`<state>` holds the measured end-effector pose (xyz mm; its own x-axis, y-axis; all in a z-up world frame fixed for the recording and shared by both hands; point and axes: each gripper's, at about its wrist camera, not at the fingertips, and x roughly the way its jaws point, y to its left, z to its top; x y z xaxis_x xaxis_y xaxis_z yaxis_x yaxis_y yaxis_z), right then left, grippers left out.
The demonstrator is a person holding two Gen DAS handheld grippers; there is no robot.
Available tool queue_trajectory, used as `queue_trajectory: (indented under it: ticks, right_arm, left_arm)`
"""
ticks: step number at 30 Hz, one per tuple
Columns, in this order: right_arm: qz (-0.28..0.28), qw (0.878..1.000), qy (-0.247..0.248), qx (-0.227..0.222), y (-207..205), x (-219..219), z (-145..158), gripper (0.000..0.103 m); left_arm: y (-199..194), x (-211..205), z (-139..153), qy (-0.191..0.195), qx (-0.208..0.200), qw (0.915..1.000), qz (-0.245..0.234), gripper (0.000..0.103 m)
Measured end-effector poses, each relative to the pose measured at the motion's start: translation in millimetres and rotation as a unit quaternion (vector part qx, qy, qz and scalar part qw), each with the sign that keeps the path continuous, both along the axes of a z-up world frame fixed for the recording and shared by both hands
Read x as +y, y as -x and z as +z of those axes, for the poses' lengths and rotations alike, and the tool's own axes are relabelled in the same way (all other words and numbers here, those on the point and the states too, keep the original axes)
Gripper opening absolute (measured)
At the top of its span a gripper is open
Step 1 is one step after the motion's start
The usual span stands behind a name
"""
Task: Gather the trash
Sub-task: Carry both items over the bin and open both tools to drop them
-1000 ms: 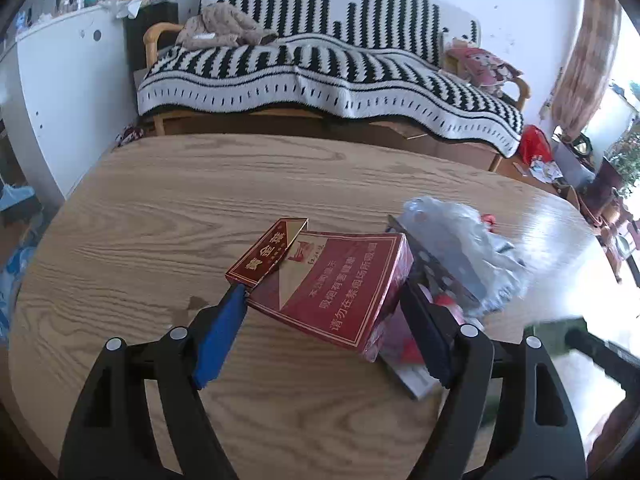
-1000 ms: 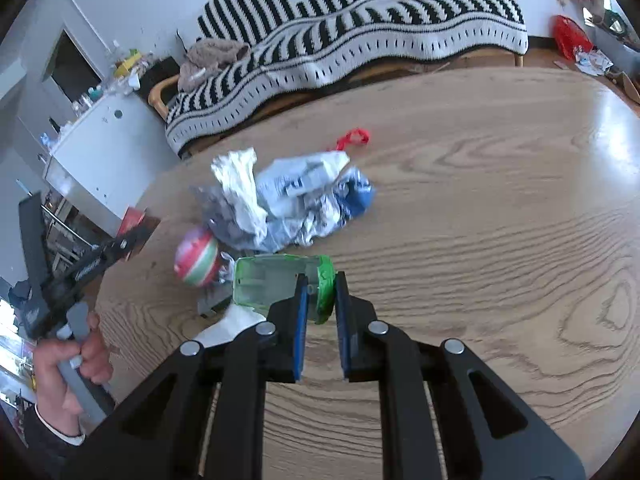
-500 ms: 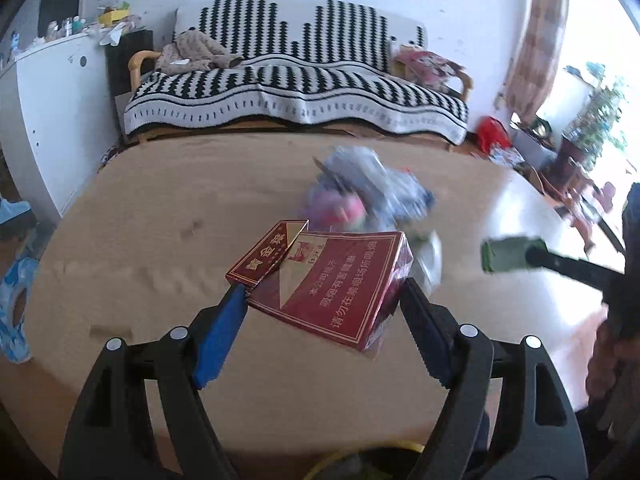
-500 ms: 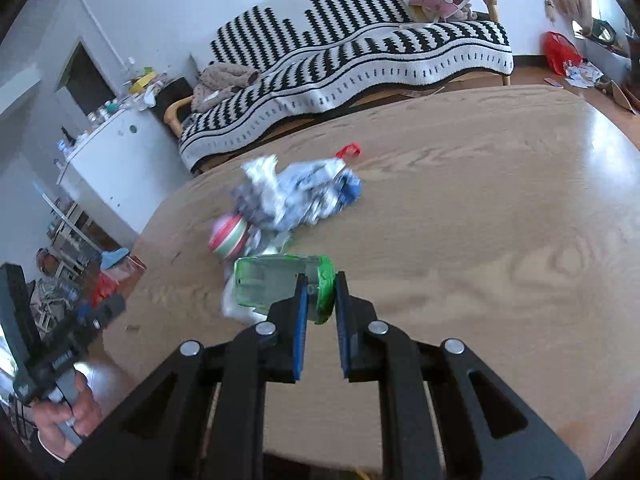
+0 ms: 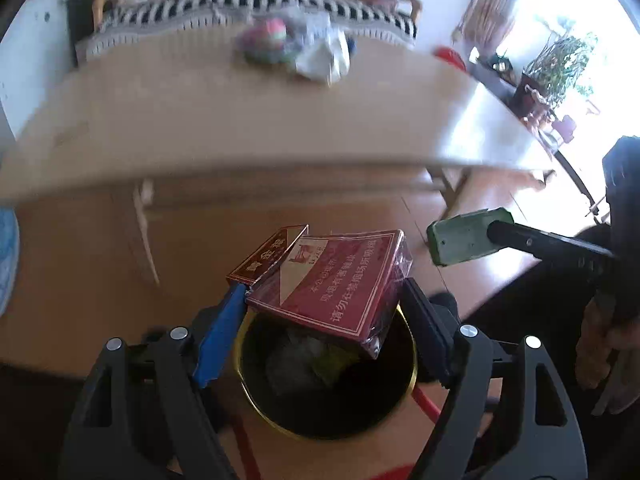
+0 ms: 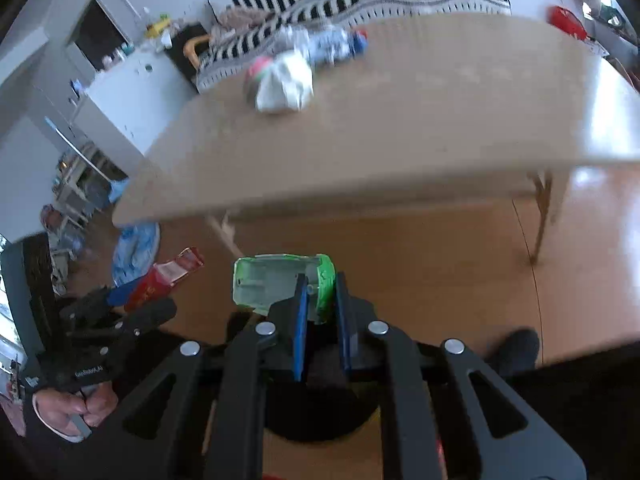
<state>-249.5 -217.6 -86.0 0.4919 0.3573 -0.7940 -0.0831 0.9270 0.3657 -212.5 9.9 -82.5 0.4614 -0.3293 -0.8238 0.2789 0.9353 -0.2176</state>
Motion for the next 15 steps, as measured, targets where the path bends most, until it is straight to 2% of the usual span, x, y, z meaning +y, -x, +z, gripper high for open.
queue_trajectory:
  ticks: [2, 15]
  right_arm:
    - [0.002, 1.0, 0.003, 0.006, 10.4, 6.3, -4.8, 0.014]
    - [0.002, 1.0, 0.013, 0.013, 13.6, 7.9, -8.6, 0.014]
  left_arm:
    - [10.2, -3.4, -12.6, 0.0, 0.023, 0.9997, -0.009, 0.076]
    - [12.2, -11.5, -33.1, -0.018, 0.053, 0.9979, -0.031, 0.078]
